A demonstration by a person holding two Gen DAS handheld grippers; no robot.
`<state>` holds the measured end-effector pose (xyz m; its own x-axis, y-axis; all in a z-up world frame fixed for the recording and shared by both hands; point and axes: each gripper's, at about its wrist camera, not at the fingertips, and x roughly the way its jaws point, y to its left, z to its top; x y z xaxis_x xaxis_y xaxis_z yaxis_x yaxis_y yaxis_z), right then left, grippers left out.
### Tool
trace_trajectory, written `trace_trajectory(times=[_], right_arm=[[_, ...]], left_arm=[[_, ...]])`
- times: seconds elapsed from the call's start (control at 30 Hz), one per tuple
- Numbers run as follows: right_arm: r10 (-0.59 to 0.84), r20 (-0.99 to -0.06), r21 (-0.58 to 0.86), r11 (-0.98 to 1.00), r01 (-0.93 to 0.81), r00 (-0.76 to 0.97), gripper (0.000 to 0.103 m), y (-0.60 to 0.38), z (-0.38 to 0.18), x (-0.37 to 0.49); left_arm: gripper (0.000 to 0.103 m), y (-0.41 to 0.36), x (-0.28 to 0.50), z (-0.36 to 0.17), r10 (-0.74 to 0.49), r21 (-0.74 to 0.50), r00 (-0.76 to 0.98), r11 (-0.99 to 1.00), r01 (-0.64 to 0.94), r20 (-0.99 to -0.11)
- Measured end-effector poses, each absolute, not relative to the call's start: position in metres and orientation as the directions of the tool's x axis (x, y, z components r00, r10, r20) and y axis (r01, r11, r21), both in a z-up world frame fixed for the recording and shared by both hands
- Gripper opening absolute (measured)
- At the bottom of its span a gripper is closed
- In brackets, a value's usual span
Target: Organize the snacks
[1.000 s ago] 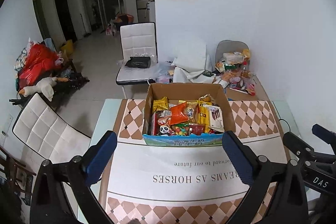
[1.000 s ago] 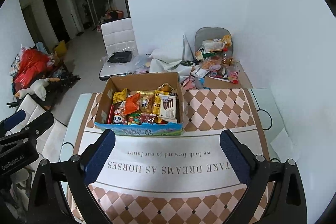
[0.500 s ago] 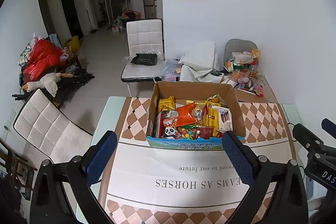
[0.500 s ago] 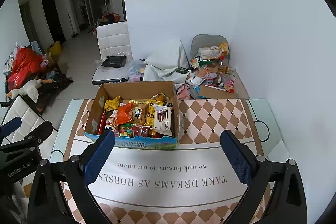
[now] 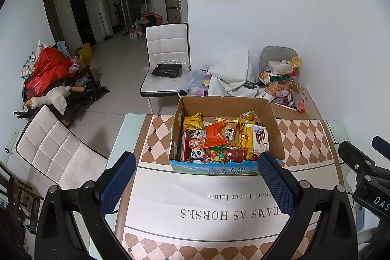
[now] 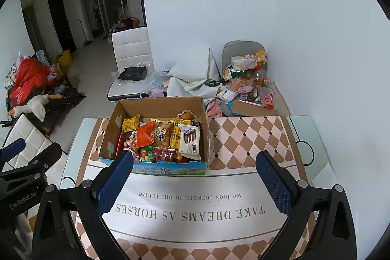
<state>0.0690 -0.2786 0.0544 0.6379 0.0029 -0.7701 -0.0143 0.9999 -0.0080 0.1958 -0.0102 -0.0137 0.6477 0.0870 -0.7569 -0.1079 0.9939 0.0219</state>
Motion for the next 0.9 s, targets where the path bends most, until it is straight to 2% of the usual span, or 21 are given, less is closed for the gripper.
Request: trace_trajectory(times=[0.9], right_arm=[[0.002,-0.758,-0.005,1.000,-0.009,0.652,0.103,-0.281,0.067,0.063]], left_arm=[[0.102,-0.010,0.189,0.004,0.067,0.021,0.662,0.997,-0.077,-0.747]])
